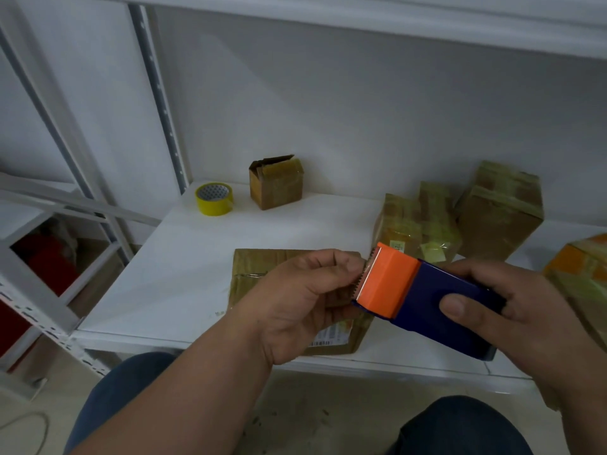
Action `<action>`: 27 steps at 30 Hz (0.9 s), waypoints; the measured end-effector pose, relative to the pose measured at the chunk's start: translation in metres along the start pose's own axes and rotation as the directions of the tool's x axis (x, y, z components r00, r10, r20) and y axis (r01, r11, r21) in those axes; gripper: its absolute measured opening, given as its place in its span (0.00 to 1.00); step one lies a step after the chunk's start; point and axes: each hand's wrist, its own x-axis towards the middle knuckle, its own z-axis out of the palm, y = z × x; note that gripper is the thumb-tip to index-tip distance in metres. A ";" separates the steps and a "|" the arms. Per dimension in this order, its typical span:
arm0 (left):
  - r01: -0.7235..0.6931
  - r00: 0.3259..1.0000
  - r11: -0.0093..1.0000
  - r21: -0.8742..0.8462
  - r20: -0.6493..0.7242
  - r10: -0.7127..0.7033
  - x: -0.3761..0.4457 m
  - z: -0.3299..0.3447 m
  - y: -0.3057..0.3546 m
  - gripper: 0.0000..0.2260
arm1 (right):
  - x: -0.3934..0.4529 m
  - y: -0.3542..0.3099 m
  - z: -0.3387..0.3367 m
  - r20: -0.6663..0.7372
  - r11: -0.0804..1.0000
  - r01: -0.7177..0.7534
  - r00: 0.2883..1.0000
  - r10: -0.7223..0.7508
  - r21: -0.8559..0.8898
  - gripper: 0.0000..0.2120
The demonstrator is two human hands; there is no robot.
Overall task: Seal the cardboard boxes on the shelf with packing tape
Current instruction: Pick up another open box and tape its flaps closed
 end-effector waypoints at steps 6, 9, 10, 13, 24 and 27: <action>0.004 1.000 1.000 0.025 -0.021 -0.003 -0.004 0.001 0.001 0.03 | -0.003 -0.002 0.001 0.011 1.000 0.018 1.000 -0.018 -0.018 0.27; 0.013 0.998 0.999 0.046 -0.058 -0.010 -0.003 0.001 0.000 0.05 | -0.002 -0.003 0.001 0.021 0.999 0.025 0.999 -0.025 -0.031 0.27; 0.018 0.998 0.998 0.058 -0.067 -0.014 -0.004 0.002 0.000 0.05 | -0.002 -0.004 0.002 0.026 0.999 0.027 0.999 -0.026 -0.038 0.27; 0.025 0.996 0.998 0.049 -0.085 -0.021 -0.005 0.003 0.003 0.08 | -0.002 -0.004 0.001 0.032 0.999 0.028 0.999 -0.027 -0.037 0.25; 0.031 0.979 0.995 0.093 -0.203 -0.012 -0.008 -0.001 0.004 0.10 | 0.005 -0.011 0.003 0.069 0.989 0.098 0.993 -0.091 -0.114 0.17; -0.026 0.942 0.974 0.226 -0.322 0.099 -0.008 -0.002 0.008 0.06 | 0.012 -0.011 0.004 0.128 0.963 0.149 0.984 -0.122 -0.225 0.24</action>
